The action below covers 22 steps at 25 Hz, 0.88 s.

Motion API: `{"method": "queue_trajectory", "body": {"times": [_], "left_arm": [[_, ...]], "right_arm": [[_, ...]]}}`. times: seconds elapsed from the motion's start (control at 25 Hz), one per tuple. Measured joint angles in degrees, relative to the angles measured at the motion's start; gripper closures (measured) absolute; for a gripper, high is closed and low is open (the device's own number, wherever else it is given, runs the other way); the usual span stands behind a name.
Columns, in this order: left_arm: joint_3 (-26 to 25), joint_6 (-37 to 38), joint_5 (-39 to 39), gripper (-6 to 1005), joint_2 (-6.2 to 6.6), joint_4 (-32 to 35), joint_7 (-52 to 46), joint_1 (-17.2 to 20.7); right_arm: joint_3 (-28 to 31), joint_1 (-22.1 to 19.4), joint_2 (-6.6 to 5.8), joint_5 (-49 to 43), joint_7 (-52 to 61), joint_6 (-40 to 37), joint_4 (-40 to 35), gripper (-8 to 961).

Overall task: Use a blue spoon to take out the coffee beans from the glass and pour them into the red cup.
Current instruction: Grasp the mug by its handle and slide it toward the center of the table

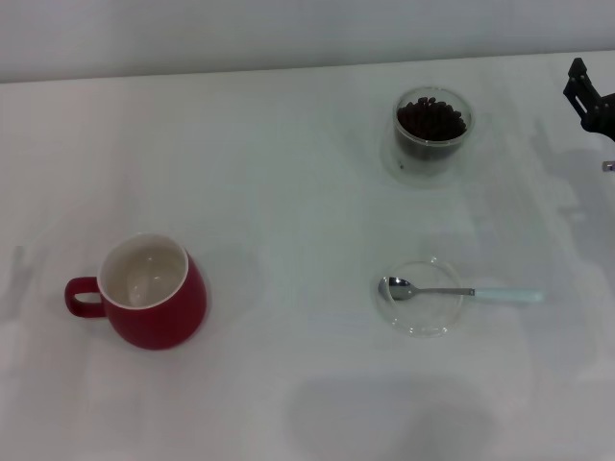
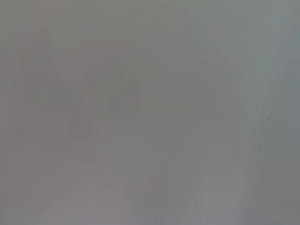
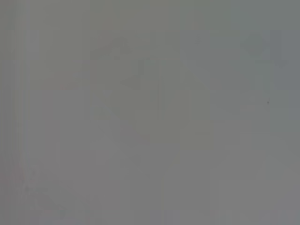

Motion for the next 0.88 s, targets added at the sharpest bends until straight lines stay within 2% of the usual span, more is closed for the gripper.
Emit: {"method": "queue_trajectory", "body": {"times": [0.2, 0.52, 0.72, 0.88], "left_arm": [[0.0, 0.9, 0.1, 118, 0.0, 0.0, 0.0, 1.4], [0.0, 0.9, 0.6, 119, 0.0, -0.3, 0.1, 1.6], [0.1, 0.9, 6.0, 118, 0.01, -1.9, 1.9, 2.3], [0.1, 3.1, 12.0, 118, 0.16, -5.8, 3.8, 4.0]], "right_arm": [[0.0, 0.0, 0.03, 0.0, 0.0, 0.1, 0.1, 117], [-0.2, 0.1, 0.05, -0.1, 0.0, 0.1, 0.1, 119], [0.1, -0.1, 0.05, 0.0, 0.0, 0.2, 0.2, 121], [0.2, 0.0, 0.05, 0.3, 0.0, 0.3, 0.9, 122]]}}
